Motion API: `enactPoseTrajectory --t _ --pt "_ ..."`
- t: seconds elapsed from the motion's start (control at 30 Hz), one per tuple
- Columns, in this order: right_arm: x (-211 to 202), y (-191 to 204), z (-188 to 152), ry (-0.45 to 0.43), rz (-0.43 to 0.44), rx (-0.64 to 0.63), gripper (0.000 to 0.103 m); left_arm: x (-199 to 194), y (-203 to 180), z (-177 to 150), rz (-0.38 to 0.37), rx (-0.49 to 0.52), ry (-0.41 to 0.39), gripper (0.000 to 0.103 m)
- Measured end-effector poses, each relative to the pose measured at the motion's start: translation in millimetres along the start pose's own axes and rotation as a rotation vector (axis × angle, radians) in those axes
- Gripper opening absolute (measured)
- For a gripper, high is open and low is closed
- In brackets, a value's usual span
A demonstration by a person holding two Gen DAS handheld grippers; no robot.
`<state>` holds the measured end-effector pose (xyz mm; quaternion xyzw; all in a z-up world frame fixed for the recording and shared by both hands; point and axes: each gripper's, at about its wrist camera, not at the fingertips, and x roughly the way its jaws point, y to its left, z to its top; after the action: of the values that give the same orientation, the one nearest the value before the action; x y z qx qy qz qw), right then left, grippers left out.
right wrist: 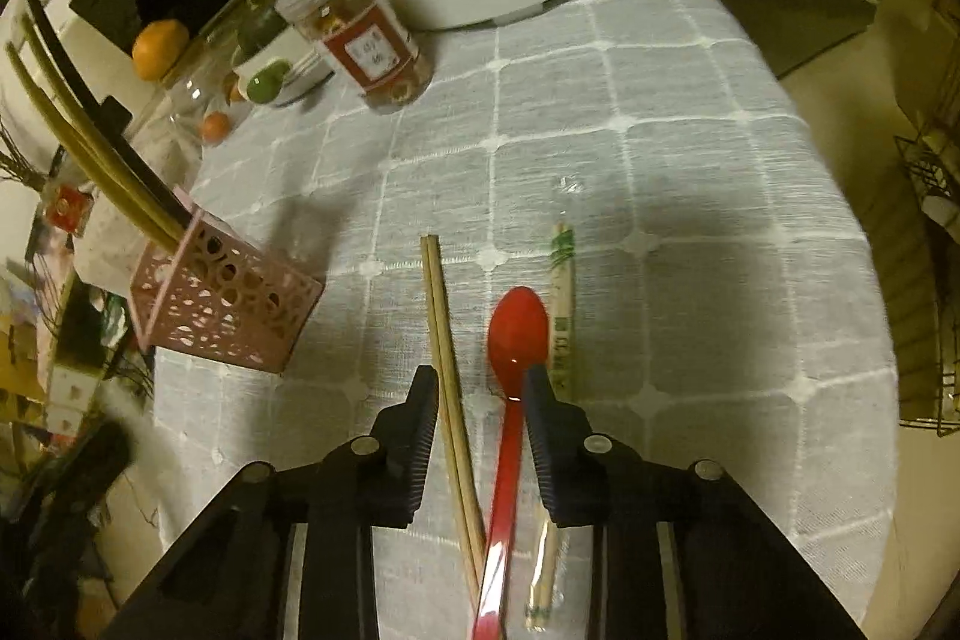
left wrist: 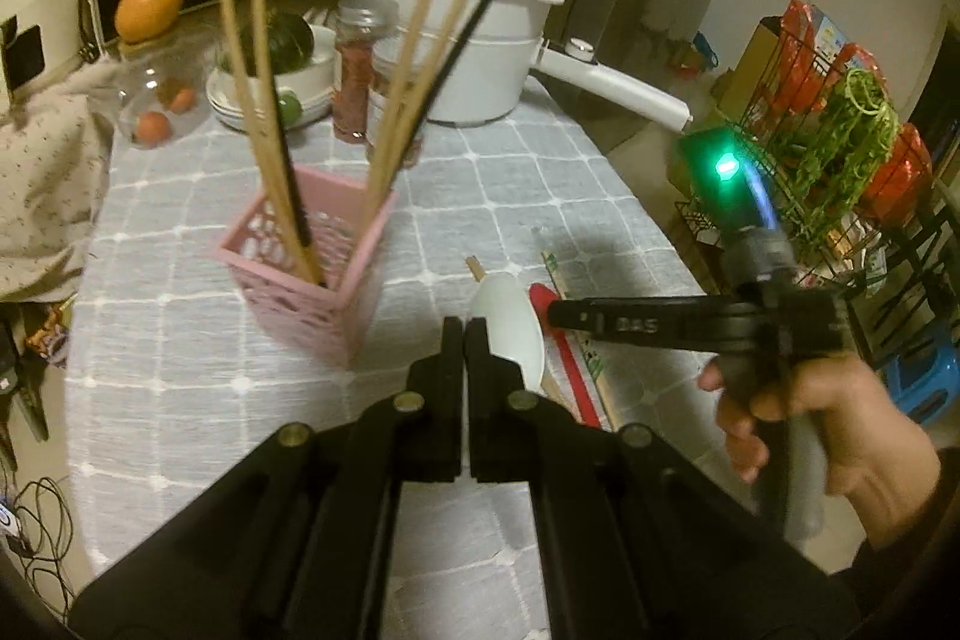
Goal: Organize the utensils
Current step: 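Lift the white spoon with the left tool while the right tool grasps the red spoon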
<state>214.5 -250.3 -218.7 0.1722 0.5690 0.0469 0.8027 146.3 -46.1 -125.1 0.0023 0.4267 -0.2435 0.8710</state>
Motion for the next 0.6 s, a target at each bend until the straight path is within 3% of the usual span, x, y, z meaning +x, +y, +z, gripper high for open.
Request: enactPoseTrajectory --t 0.4,0.6 --pt "40.4 24.6 4.6 0.027 -0.254 -0.164 0.029 -24.2 14.9 1.9 0.001 0.018 -0.085 0.001" --pt "44.9 27.3 9.2 -0.008 -0.269 -0.186 0.027 -40.6 23.9 9.4 0.020 -0.008 -0.163 0.001"
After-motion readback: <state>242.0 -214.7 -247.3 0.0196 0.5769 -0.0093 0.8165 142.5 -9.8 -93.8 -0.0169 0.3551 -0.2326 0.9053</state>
